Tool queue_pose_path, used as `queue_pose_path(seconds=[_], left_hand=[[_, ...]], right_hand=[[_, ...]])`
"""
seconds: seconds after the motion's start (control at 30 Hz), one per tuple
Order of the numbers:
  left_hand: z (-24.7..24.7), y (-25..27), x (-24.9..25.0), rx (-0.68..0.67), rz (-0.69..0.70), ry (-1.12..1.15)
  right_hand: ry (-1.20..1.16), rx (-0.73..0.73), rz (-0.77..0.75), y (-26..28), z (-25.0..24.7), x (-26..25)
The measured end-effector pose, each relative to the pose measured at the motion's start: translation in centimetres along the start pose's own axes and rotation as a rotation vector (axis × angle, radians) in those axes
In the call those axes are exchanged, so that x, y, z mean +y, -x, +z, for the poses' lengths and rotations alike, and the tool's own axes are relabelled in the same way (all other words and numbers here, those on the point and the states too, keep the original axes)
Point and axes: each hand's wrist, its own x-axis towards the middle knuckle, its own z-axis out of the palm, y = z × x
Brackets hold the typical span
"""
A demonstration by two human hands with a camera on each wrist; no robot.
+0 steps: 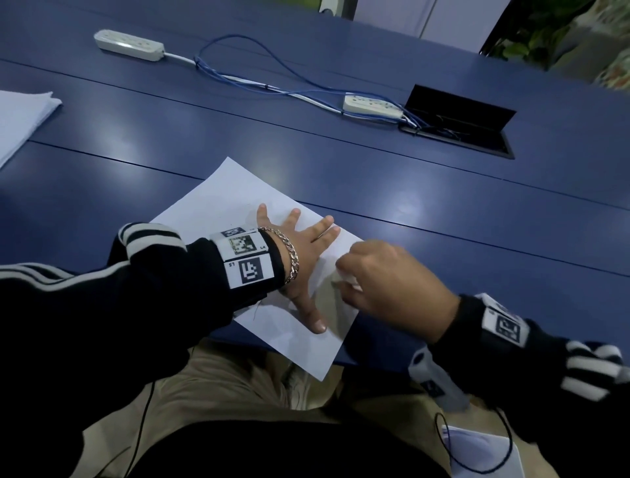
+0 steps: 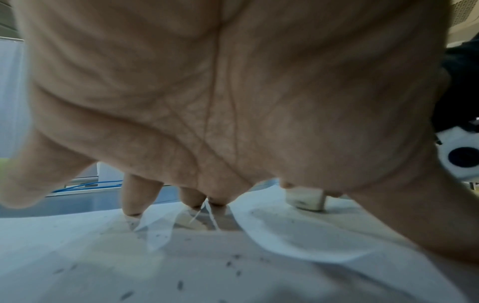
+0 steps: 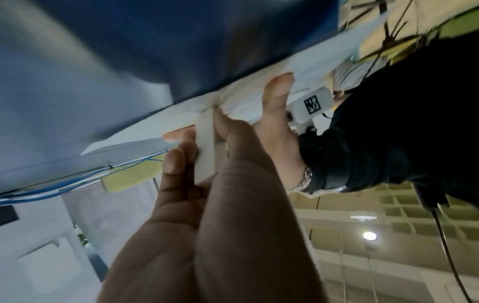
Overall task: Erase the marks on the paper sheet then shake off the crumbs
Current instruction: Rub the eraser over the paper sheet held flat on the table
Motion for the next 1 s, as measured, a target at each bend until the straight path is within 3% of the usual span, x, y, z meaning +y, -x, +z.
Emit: queue_pose_path(seconds=[0.1,0.33,0.43,0.53,0.67,0.83,1.0], left_hand=[[-0.3,0.1,0.0,-0.014,0.008,-0.003],[-1.3,1.4,-3.8,0.068,0.197,0.085],[-2.9,2.7,-8.3,0.142,0.039,0.191],[-3.6,4.0,-12.1,0.136,-0.155,0.157],[-3.1,5.1,-11.9,0.115,-0.185,0.103],[-1.4,4.4,-10.4,-0.017,-0.186,0.115],[-1.5,2.2,-10.9,0.037,-0.117,0.137]], right_hand=[[-0.11,-0.035,0.002,1.5,-0.2,0.4],[-0.272,0.187,0.166,5.8,-1.4,3.8],[-0.3,0.192,0.188,6.6,-1.2,4.7],[-0.313,0.186,0.169,6.4,-1.0,4.5],[-0.286,0.181,0.137,4.8,-0.2,3.6],[-0.215,0.079,0.11,3.2,0.6,2.8],[-0.242,0.021,0.035,4.7,1.1,2.1]])
